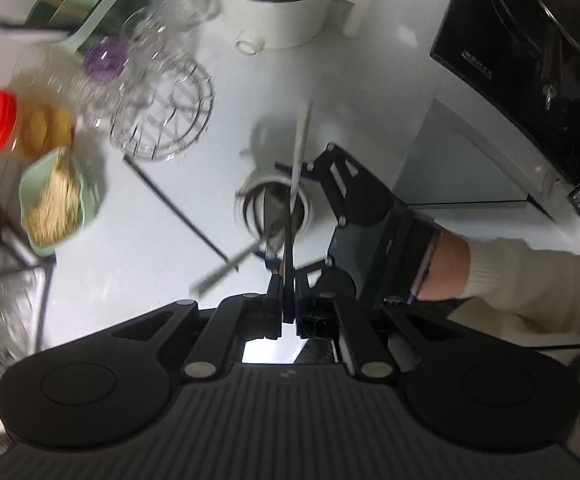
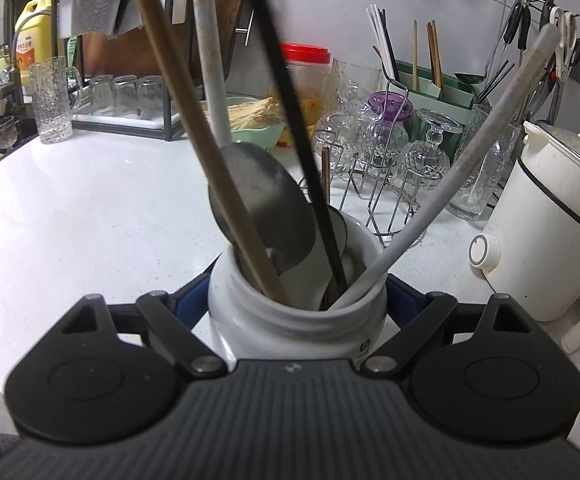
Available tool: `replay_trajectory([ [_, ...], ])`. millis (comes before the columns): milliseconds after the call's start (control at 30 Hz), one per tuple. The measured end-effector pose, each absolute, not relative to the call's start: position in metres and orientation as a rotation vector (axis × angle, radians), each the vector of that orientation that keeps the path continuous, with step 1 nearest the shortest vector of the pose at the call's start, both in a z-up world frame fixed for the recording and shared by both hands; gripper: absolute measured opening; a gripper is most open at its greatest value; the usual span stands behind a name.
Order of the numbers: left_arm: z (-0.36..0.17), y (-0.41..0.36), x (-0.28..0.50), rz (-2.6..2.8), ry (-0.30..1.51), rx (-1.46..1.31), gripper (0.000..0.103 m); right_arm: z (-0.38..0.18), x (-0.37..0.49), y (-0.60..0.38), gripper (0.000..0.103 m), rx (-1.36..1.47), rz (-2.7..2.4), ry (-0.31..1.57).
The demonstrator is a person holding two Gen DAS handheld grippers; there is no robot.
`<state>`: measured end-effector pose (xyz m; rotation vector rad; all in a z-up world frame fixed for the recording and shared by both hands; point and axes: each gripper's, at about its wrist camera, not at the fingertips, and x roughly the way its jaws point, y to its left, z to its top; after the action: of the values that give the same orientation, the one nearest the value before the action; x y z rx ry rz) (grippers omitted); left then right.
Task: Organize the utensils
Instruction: 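Lower the black chopstick into the jar and open the left gripper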
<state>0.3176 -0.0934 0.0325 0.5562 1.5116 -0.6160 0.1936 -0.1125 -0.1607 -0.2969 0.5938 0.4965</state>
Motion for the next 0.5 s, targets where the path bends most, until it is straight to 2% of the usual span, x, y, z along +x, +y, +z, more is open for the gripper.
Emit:
replay_trajectory([
  [267,-0.002,-0.107,0.325,-0.613,1.523,0.601,0.007,-0.161,0.194,-0.113,0.092,-0.288,0.493,0.592],
  [500,0.006,-0.105,0.323,-0.623,1.447,0.566,0.007,-0.161,0.194,-0.112,0.092,-0.288,0.491,0.595],
])
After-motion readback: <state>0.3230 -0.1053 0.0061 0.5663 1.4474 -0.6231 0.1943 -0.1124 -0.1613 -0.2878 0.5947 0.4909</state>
